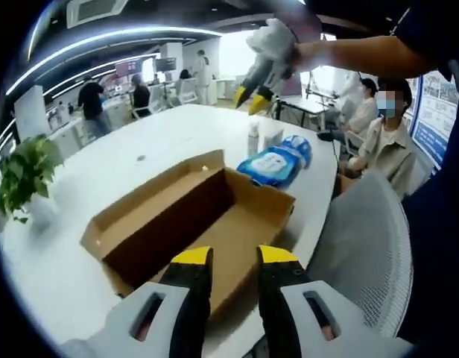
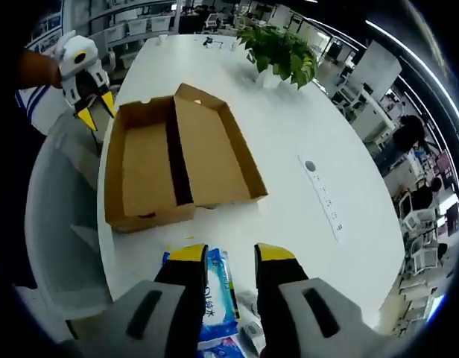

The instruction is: Operate the shoe box by opening the lid, removing the specified soft item, and placing it in the target area until the item is outside and the box remains undamaged.

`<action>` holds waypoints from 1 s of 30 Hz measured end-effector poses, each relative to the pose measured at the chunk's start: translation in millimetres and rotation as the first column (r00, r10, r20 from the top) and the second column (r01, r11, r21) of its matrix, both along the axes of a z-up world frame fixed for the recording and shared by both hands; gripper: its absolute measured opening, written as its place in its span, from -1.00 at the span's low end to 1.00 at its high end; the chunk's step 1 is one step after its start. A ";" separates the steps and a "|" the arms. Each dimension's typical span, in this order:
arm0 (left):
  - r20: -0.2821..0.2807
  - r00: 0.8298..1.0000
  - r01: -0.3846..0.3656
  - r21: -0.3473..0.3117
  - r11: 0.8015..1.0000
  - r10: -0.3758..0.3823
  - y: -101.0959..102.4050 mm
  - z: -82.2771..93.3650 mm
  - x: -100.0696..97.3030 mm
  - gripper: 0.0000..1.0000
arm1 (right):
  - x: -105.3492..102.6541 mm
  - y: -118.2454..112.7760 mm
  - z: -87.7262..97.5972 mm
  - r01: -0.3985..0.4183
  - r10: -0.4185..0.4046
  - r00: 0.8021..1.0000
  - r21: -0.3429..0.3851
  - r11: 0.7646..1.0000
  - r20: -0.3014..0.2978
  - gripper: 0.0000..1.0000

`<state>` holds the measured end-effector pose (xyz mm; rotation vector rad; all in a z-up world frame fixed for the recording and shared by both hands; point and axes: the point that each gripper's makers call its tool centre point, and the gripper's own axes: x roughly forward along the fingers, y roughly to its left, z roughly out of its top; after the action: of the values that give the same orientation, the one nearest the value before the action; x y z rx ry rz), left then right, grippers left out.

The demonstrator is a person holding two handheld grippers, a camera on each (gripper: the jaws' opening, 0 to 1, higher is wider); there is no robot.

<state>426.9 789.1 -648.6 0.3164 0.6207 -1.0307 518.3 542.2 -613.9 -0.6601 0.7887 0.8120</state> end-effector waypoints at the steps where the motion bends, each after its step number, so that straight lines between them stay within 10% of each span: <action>1: 0.001 1.000 -0.023 0.011 1.000 0.023 6.7 -1.1 2.5 -0.58 | -2.9 3.9 -4.1 0.011 -0.011 1.000 -0.003 1.000 -0.002 -0.58; 10: 0.024 0.981 -0.195 0.085 0.977 0.194 58.5 -13.0 20.8 -0.57 | -12.0 24.0 -20.2 0.148 -0.148 0.988 0.008 0.989 0.036 -0.55; 19: 0.015 0.926 -0.375 0.175 0.910 0.378 118.8 -34.4 34.4 -0.58 | -11.7 35.5 -21.2 0.319 -0.327 0.942 0.109 0.942 0.074 -0.62; 30: -0.111 0.908 -0.388 0.140 0.911 0.404 117.8 -61.8 30.3 -0.79 | -21.0 43.6 -32.2 0.408 -0.418 0.908 0.159 0.899 0.031 -0.65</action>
<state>457.2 906.9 -710.4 0.2073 0.8335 -0.6276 497.3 585.8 -646.0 -0.3620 0.7663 0.4509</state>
